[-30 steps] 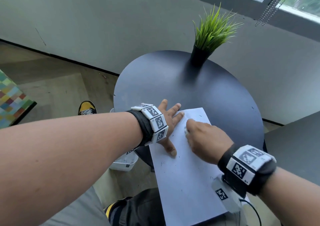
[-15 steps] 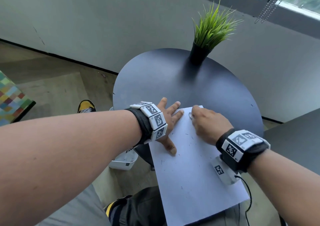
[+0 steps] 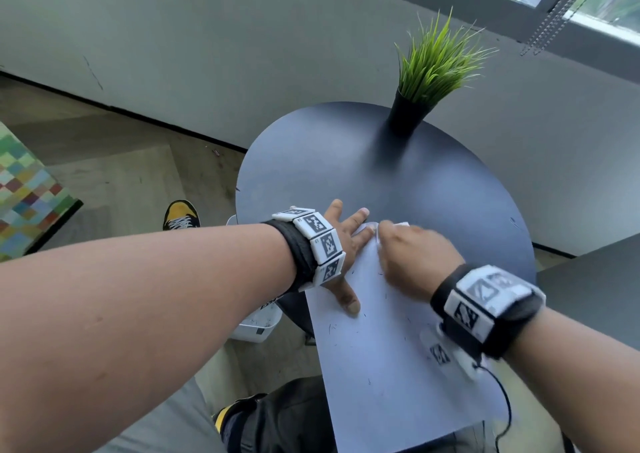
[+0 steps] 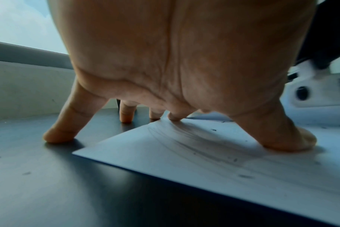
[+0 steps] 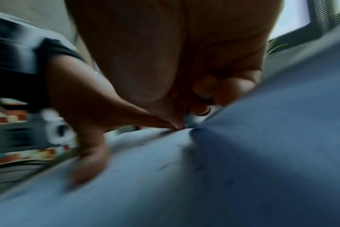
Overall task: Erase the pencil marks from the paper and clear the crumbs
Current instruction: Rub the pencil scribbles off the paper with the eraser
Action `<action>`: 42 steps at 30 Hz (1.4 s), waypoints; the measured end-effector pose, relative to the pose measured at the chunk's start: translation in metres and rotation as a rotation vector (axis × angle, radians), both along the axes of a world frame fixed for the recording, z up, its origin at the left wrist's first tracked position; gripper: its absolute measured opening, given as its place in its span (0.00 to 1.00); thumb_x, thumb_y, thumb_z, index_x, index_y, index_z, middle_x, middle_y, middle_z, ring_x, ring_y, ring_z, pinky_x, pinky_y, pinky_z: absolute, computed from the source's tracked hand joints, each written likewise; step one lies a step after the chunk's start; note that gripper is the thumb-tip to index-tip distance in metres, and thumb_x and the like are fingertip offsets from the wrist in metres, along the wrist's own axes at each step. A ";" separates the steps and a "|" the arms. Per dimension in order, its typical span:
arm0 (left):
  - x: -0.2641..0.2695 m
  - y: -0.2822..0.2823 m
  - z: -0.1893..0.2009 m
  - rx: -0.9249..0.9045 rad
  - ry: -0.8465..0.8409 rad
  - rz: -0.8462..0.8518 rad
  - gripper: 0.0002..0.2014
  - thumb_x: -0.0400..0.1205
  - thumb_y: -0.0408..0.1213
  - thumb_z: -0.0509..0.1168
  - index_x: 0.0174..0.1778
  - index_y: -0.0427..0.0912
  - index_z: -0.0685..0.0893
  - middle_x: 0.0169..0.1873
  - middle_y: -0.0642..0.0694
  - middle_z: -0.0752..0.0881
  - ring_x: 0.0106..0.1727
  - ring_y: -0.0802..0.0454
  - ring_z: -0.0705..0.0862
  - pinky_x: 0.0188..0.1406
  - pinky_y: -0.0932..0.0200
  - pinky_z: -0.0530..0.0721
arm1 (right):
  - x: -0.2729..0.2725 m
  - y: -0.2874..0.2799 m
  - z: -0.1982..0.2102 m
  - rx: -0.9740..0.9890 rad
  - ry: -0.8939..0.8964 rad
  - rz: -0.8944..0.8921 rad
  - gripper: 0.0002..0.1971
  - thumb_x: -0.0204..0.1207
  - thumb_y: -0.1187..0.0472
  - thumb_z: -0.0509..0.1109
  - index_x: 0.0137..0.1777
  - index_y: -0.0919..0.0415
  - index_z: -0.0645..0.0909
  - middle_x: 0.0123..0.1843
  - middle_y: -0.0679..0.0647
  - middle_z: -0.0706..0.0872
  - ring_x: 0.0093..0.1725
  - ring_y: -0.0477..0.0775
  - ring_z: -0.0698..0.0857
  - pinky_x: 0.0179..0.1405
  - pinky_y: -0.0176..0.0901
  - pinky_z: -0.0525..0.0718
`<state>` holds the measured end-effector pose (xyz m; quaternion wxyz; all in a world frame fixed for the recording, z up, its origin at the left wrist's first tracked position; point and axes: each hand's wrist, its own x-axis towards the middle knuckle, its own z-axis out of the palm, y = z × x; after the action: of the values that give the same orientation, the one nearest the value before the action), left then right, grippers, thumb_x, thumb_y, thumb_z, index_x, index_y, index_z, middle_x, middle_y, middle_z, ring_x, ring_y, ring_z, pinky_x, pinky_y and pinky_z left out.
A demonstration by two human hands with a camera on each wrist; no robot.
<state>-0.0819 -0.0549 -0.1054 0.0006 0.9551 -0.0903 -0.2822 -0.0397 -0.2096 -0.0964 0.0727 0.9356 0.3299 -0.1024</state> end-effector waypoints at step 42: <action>0.001 0.001 -0.008 -0.031 0.005 0.021 0.72 0.56 0.83 0.68 0.85 0.58 0.31 0.85 0.59 0.30 0.86 0.35 0.33 0.64 0.09 0.58 | 0.016 0.001 0.004 0.007 -0.007 -0.126 0.06 0.82 0.56 0.55 0.46 0.57 0.65 0.49 0.61 0.83 0.43 0.67 0.81 0.37 0.48 0.71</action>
<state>-0.0806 -0.0537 -0.1129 0.0184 0.9552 -0.0847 -0.2831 -0.0239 -0.2090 -0.0923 0.0639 0.9551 0.2706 -0.1025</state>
